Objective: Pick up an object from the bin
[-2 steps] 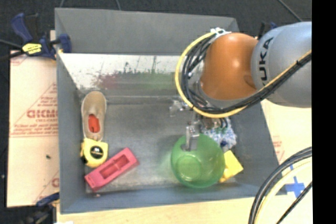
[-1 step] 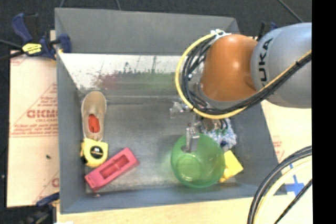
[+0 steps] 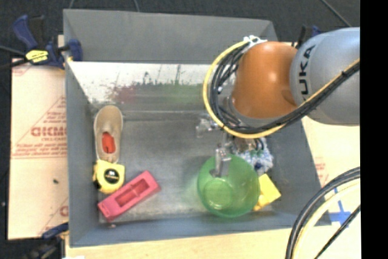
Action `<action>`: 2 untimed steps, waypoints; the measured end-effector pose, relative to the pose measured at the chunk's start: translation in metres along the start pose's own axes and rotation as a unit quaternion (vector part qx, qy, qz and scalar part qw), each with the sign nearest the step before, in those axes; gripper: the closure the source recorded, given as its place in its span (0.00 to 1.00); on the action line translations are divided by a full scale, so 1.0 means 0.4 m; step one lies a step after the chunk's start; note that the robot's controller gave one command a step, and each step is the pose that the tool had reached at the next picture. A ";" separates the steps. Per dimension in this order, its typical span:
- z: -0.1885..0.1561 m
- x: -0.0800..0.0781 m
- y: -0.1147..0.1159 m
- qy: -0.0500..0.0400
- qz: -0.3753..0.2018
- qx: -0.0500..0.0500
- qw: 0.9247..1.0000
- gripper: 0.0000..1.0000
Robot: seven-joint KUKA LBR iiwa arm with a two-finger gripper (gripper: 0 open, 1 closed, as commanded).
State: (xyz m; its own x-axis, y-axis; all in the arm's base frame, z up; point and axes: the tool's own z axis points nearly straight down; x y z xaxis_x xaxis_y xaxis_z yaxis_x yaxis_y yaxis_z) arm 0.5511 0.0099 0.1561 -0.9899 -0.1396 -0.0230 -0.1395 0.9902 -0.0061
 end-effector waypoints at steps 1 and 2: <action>-0.206 -0.019 -0.070 -0.005 -0.025 0.002 1.000 0.00; 0.027 0.012 -0.042 0.001 -0.090 0.000 0.996 0.00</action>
Offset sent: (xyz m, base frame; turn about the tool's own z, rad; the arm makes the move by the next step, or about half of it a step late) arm -0.0089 -0.0117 -0.0554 -0.2454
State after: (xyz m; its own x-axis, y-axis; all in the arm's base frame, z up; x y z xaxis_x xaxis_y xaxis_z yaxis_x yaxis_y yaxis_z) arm 0.5489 -0.0074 0.1454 -0.9486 -0.3158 -0.0191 -0.3156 0.9488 -0.0100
